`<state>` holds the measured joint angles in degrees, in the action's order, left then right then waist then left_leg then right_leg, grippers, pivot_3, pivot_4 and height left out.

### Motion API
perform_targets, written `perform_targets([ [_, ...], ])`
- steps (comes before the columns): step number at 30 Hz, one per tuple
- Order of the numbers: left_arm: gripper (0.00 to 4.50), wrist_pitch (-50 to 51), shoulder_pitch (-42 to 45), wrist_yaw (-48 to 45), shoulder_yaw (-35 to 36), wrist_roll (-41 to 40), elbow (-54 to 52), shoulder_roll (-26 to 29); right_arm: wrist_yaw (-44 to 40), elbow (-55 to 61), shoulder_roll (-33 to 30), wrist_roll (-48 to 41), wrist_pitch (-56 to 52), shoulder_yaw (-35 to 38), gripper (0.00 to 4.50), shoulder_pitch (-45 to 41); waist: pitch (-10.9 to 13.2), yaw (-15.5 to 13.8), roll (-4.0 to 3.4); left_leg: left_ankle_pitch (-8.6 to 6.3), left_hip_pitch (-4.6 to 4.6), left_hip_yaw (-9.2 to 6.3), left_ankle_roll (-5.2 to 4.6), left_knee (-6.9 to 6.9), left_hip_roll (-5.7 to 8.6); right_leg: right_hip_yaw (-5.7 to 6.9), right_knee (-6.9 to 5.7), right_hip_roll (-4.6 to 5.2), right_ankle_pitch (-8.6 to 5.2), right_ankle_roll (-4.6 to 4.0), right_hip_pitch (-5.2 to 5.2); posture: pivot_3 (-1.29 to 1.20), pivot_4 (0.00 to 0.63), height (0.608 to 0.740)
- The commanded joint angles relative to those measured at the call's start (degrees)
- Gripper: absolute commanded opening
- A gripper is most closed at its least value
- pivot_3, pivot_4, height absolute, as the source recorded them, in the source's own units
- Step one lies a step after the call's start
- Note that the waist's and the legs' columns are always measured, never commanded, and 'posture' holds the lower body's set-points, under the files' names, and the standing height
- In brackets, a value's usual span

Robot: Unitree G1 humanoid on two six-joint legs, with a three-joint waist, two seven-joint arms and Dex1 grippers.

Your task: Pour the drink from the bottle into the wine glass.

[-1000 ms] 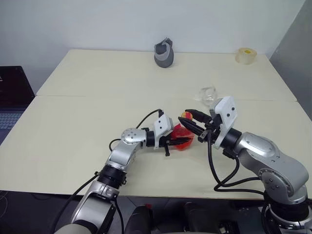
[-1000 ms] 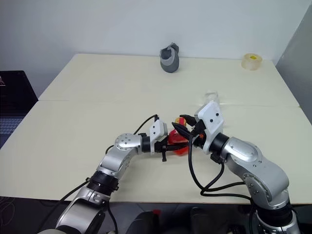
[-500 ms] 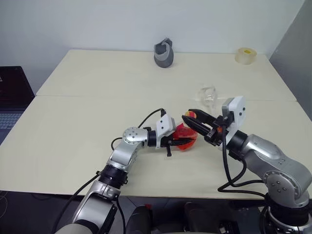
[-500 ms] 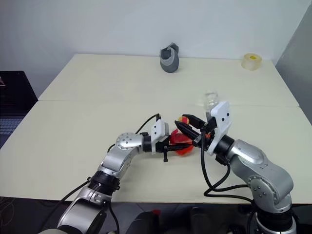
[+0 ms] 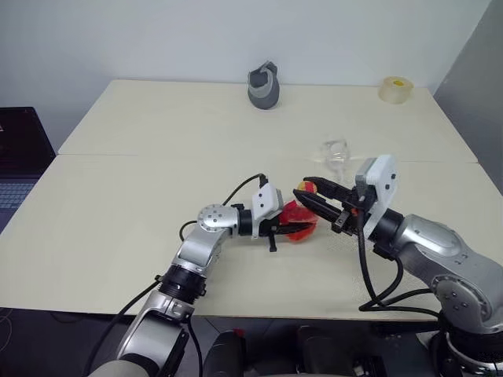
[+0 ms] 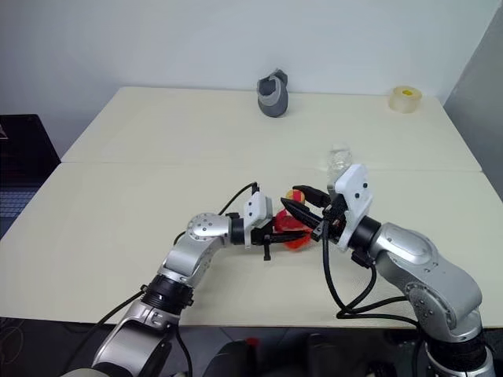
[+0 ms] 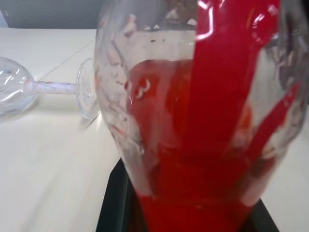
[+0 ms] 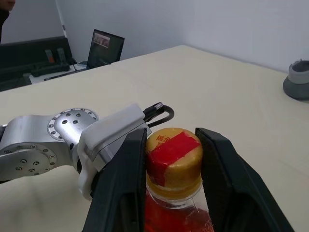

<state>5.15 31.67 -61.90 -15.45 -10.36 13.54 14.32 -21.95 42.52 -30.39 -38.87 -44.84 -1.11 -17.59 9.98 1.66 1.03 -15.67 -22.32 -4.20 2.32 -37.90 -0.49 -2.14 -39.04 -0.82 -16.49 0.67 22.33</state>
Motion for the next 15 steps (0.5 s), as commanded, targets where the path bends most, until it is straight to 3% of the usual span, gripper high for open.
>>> perform_targets([
  [1,0.74,-0.7,0.7,0.3,0.9,-1.0,-1.4,-0.2,-1.8,3.0,-1.0,2.5,3.0,-1.8,1.22,-1.5,0.0,0.0,0.0,0.0,-0.01,0.0,0.0,0.0,0.0,0.0,0.01,0.0,0.0,0.0,0.0,0.0,0.15,0.74],
  [11,0.74,-0.7,0.6,0.0,0.7,-1.2,-1.5,-0.2,-5.9,3.6,-4.6,10.4,8.9,-5.0,1.2,-2.3,0.0,0.0,0.0,0.0,0.0,-0.02,0.0,0.0,0.0,0.01,0.01,0.0,0.0,-0.01,0.0,0.0,0.15,0.74],
  [15,0.74,-0.7,0.4,0.3,0.8,-1.2,-1.7,-0.3,-5.4,4.5,-1.6,3.4,6.7,-1.4,1.2,-1.4,0.0,0.0,0.0,0.0,0.0,-0.01,0.0,-0.01,0.0,0.0,0.0,0.0,0.02,-0.03,0.0,0.0,0.15,0.74],
])
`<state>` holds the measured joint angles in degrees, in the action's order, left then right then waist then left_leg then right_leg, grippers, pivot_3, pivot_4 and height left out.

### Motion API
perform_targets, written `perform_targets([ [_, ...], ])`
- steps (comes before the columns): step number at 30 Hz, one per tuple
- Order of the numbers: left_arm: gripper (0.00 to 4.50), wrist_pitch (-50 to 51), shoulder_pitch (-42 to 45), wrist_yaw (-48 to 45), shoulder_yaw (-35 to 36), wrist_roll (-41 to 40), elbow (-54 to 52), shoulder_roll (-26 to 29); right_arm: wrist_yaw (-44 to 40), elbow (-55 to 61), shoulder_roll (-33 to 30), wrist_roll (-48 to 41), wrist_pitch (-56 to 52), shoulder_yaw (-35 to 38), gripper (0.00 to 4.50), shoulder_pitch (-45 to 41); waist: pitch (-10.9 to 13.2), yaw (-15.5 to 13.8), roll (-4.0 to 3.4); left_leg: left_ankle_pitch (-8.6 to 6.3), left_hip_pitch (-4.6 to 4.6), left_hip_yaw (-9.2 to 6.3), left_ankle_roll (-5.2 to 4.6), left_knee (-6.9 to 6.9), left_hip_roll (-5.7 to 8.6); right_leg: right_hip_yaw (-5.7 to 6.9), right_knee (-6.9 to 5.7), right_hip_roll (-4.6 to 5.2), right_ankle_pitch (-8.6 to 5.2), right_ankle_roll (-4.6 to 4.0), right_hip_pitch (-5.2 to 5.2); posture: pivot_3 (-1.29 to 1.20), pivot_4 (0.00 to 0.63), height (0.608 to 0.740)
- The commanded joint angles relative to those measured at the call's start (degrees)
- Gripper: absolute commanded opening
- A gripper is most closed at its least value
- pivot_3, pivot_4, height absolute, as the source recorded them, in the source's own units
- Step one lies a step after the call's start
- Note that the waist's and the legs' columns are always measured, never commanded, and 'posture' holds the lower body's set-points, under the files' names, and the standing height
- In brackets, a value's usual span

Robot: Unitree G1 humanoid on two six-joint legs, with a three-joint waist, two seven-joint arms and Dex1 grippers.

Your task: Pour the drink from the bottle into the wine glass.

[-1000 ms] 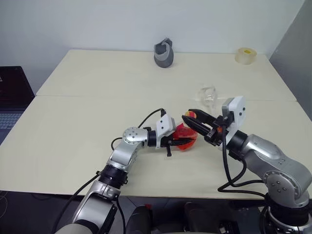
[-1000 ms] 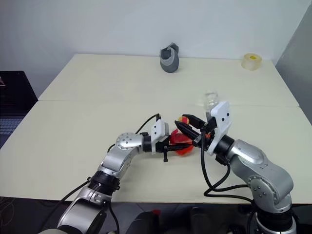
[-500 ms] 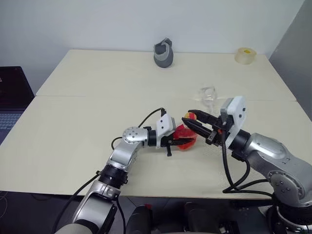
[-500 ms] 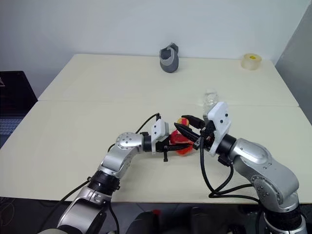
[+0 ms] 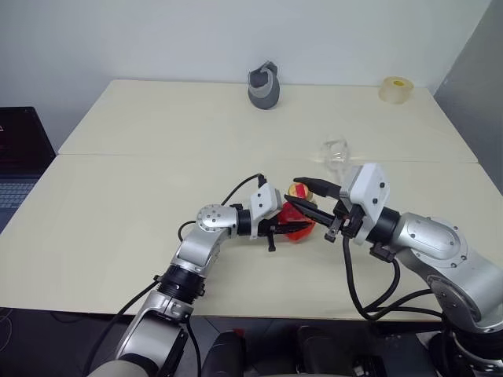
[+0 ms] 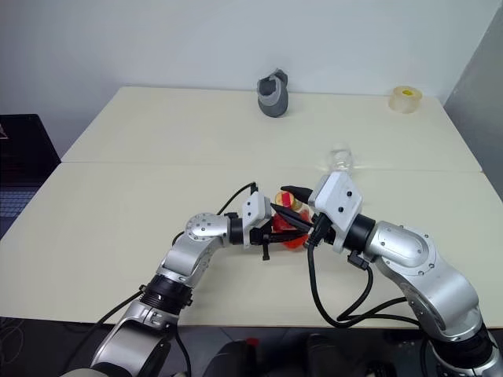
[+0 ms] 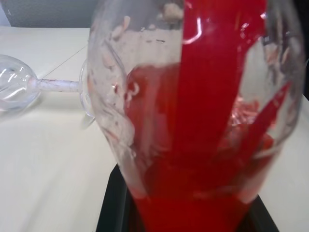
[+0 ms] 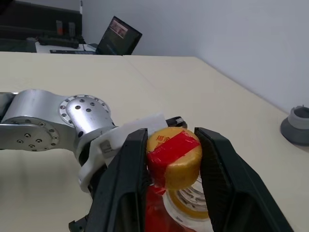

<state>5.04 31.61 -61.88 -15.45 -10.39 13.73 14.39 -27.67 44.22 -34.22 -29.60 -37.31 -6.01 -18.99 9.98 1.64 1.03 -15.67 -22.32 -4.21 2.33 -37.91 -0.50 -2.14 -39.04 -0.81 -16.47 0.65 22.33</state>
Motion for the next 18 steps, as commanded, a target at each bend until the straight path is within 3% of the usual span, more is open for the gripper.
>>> perform_targets([
  [1,0.74,-0.5,0.5,0.3,0.8,-1.2,-1.9,-0.4,0.5,3.1,2.7,-7.6,-1.6,4.4,1.2,0.1,0.0,0.0,0.0,0.0,0.0,0.0,0.0,0.0,-0.02,0.0,0.0,0.0,0.02,-0.03,0.0,0.0,0.15,0.74],
  [6,0.74,-0.5,0.4,0.3,1.1,-1.4,-2.2,-0.2,2.1,3.6,1.4,-17.0,-5.9,12.7,1.2,2.4,0.0,-0.1,0.0,0.0,-0.01,0.0,0.0,-0.01,0.02,0.0,0.0,0.02,0.09,-0.16,-0.01,0.0,0.15,0.74],
  [12,0.74,0.8,0.8,-0.1,2.0,-3.1,-3.4,0.0,0.9,0.8,-4.5,-15.3,-5.2,24.3,1.2,14.7,0.0,-0.4,0.01,0.0,-0.05,0.0,0.0,0.0,0.03,0.04,0.04,0.02,0.08,-0.14,-0.03,0.0,0.15,0.74],
  [15,0.74,2.5,1.0,-2.6,1.0,-4.6,-5.2,0.6,1.4,-7.1,-4.2,-4.3,1.4,23.6,1.19,26.0,0.0,-0.3,0.04,0.0,0.01,0.05,0.0,0.0,0.02,-0.02,0.01,0.01,-0.01,0.02,-0.03,0.0,0.15,0.74],
  [18,0.74,2.9,1.4,-4.2,0.2,-4.8,-5.7,0.9,3.2,-15.4,-2.4,4.3,8.0,19.9,1.19,29.2,0.0,-0.2,0.03,0.0,0.05,0.21,0.0,0.01,0.02,-0.03,0.01,-0.01,-0.08,0.13,-0.06,0.0,0.15,0.74],
])
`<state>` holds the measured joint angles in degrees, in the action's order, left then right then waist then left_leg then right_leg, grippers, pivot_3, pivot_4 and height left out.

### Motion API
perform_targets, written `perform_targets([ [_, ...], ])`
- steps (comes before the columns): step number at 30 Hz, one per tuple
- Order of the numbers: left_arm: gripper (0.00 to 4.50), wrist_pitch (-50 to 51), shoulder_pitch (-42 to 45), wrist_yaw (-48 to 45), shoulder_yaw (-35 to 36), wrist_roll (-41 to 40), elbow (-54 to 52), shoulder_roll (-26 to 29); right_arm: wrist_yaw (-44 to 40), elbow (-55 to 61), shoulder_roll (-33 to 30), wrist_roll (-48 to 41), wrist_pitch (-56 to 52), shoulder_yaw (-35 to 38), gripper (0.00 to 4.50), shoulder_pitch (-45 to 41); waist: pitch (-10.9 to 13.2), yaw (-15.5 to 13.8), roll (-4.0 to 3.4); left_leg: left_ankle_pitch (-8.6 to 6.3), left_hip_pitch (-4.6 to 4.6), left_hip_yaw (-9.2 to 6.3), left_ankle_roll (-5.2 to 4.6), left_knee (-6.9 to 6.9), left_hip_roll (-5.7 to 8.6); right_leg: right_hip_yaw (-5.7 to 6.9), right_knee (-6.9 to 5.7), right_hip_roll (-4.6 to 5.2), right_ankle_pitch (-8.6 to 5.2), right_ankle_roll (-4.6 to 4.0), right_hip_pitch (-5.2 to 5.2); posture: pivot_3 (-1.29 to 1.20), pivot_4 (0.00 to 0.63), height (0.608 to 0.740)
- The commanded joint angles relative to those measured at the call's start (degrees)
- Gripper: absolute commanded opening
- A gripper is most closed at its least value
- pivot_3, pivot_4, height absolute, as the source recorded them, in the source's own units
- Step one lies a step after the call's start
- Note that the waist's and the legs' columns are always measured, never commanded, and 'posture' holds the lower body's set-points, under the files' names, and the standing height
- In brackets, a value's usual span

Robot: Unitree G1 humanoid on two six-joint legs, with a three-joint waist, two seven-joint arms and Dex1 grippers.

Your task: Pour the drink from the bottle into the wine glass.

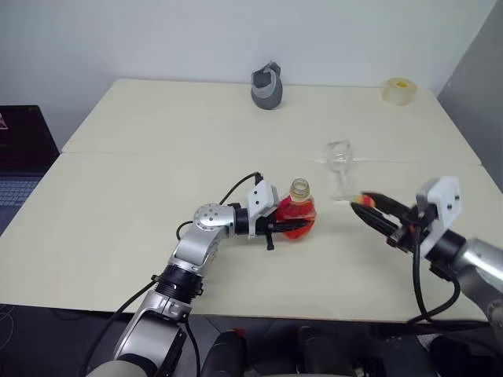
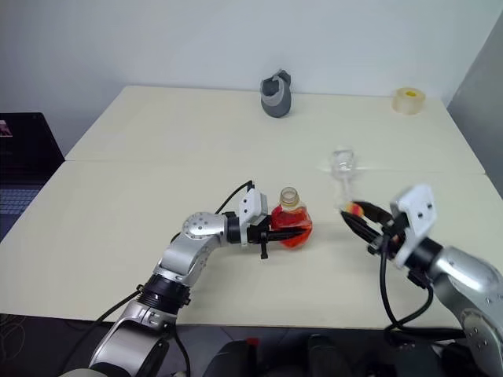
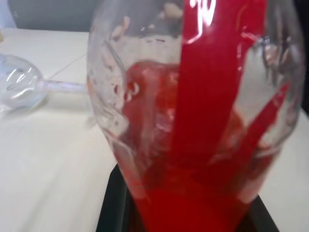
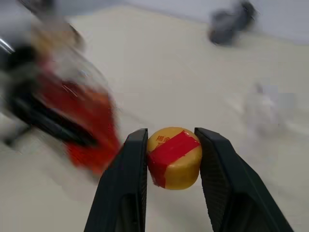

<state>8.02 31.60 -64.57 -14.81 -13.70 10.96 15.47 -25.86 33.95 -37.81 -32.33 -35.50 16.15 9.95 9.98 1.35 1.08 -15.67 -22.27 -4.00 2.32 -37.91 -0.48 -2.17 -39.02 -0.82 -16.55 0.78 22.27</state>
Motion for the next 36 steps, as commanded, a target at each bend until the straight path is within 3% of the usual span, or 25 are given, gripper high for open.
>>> perform_targets([
  [1,0.74,-0.1,1.6,-1.8,-0.6,-1.4,-2.9,-0.2,1.9,-8.0,2.1,9.2,8.0,-3.3,1.19,0.1,0.0,0.3,-0.06,0.0,0.07,0.08,0.0,0.0,0.0,-0.09,-0.04,0.0,0.0,0.0,0.0,0.0,0.15,0.74],
  [7,0.74,0.1,2.0,-2.2,-0.5,-1.2,-2.9,-0.2,1.7,-16.8,6.3,13.8,13.6,-5.1,1.19,-0.4,0.0,0.5,-0.09,0.0,0.27,0.37,0.0,0.11,-0.12,-0.31,-0.05,-0.12,-0.02,0.0,0.0,0.0,0.15,0.74],
  [17,0.74,-0.1,1.5,-0.9,0.0,-0.9,-2.9,0.0,-4.8,-14.8,4.5,9.6,9.7,-2.1,4.5,3.9,0.0,0.3,-0.09,0.0,0.25,0.36,0.0,0.09,-0.09,-0.3,-0.03,-0.1,-0.02,0.01,-0.04,0.0,0.15,0.74],
  [25,0.74,-2.5,1.3,7.3,4.4,0.5,0.7,0.1,-10.0,-2.7,-2.4,2.0,3.0,3.9,4.5,4.8,0.0,0.4,-0.09,-0.01,0.25,0.35,0.0,0.06,-0.07,-0.34,-0.03,-0.1,-0.02,0.02,-0.05,0.0,0.15,0.74],
  [28,0.74,-4.7,1.0,14.9,8.7,1.6,3.8,-0.1,-10.8,4.9,-5.6,-0.5,-1.5,-2.9,4.5,-3.4,0.0,1.0,-0.1,-0.01,0.33,0.28,-0.01,0.08,-0.14,-0.39,-0.07,-0.11,-0.02,0.03,-0.04,0.0,0.15,0.74],
  [36,0.74,-11.4,2.9,29.2,16.2,4.7,14.5,0.9,-8.3,-0.4,1.4,6.5,-3.5,-22.8,4.5,-27.7,0.1,0.0,0.08,0.0,0.08,0.01,0.01,0.04,-0.04,-0.1,0.0,0.01,0.14,-0.24,0.02,0.0,0.15,0.74],
])
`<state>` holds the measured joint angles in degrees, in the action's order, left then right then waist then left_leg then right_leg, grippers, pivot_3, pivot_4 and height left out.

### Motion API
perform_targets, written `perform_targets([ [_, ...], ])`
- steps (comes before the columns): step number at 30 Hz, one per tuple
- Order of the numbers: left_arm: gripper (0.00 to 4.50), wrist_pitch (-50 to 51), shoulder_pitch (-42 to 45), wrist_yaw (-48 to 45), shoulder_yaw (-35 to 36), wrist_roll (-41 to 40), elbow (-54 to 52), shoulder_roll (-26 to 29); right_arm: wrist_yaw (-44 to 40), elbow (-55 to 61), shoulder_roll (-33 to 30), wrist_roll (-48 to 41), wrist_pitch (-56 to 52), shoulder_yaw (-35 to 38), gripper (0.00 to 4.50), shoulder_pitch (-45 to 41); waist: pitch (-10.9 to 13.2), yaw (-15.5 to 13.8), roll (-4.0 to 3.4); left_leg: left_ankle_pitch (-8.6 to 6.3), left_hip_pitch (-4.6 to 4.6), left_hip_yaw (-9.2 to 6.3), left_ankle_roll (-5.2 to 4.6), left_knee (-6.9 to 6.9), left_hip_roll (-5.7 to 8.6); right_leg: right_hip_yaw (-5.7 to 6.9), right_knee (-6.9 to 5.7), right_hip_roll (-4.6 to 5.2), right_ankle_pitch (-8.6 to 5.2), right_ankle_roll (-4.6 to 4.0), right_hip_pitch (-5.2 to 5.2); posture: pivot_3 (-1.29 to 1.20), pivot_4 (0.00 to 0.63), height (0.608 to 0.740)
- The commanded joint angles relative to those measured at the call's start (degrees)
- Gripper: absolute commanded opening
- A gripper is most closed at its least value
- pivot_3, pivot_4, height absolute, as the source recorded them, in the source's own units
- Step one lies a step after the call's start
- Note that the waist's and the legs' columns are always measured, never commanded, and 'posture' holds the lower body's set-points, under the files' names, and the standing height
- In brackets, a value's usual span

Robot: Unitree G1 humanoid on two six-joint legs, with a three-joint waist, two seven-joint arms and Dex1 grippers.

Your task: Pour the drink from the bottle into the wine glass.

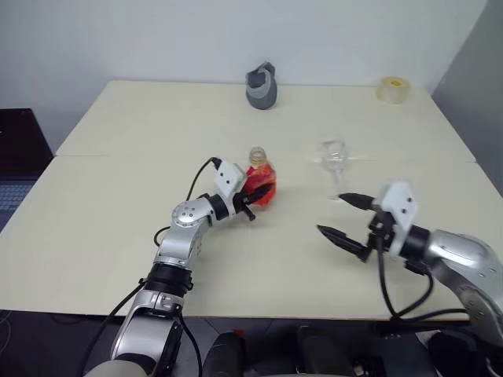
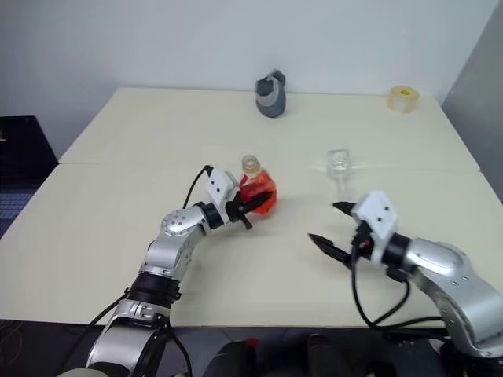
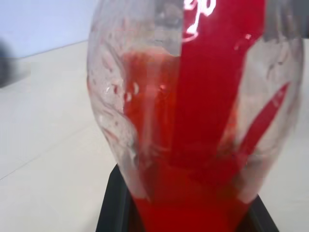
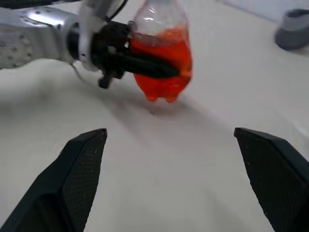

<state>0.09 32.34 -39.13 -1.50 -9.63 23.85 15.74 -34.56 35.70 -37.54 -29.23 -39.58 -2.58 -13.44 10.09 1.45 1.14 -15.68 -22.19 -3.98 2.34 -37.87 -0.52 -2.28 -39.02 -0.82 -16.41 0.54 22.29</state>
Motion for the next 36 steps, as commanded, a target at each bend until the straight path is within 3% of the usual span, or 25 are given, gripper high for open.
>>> perform_targets([
  [1,0.74,-3.9,2.5,5.0,3.9,0.5,3.2,0.8,0.3,-4.1,2.0,4.7,0.9,-6.0,4.5,-6.6,0.0,-0.2,0.05,0.0,-0.06,-0.06,0.0,-0.06,0.06,0.02,0.02,0.06,0.03,0.03,0.01,0.0,0.15,0.74],
  [6,0.74,-7.9,5.5,8.2,7.1,1.0,12.0,2.5,0.1,-11.7,6.2,9.9,1.9,-12.1,4.5,-14.8,0.0,-0.6,0.09,0.01,-0.22,-0.14,0.0,-0.23,0.29,0.08,0.05,0.36,0.14,0.19,0.05,0.0,0.15,0.74],
  [10,0.74,-11.1,8.4,9.9,8.7,1.0,18.9,3.1,-1.0,-12.7,8.2,11.1,2.1,-13.5,4.5,-16.4,0.0,-0.8,0.09,0.01,-0.29,-0.29,0.0,-0.21,0.28,0.24,0.03,0.38,0.14,0.18,0.08,0.0,0.15,0.74],
  [16,0.74,-14.0,11.0,12.6,9.8,1.1,25.7,2.7,-2.1,-10.4,8.3,11.1,1.2,-12.9,4.5,-15.6,0.0,-0.9,0.09,0.02,-0.54,-0.28,0.0,-0.24,0.29,0.23,-0.05,0.39,0.15,0.17,0.37,0.0,0.15,0.74],
  [22,0.74,-15.6,12.1,14.7,9.8,1.2,29.7,2.0,-1.1,-6.1,11.3,4.7,-5.9,-9.5,4.5,-16.1,0.0,-0.9,0.08,0.03,-0.51,-0.35,-0.02,-0.23,0.26,0.31,-0.18,0.36,0.16,0.15,0.37,0.0,0.15,0.74],
  [33,4.32,-15.4,9.3,13.4,11.0,-0.5,26.9,1.4,0.1,-4.0,12.0,4.1,-8.0,-9.5,4.5,-15.9,0.0,-0.4,0.08,0.04,-0.6,-0.31,-0.02,-0.22,0.27,0.27,-0.16,0.37,0.16,0.15,0.47,0.0,0.15,0.74],
  [36,4.48,-14.2,6.9,13.2,11.4,-1.2,23.2,1.2,-0.1,-3.1,11.7,3.4,-8.6,-8.9,4.5,-15.7,0.0,-0.1,0.08,0.04,-0.59,-0.31,-0.02,-0.22,0.27,0.26,-0.18,0.37,0.17,0.15,0.47,0.0,0.15,0.74],
])
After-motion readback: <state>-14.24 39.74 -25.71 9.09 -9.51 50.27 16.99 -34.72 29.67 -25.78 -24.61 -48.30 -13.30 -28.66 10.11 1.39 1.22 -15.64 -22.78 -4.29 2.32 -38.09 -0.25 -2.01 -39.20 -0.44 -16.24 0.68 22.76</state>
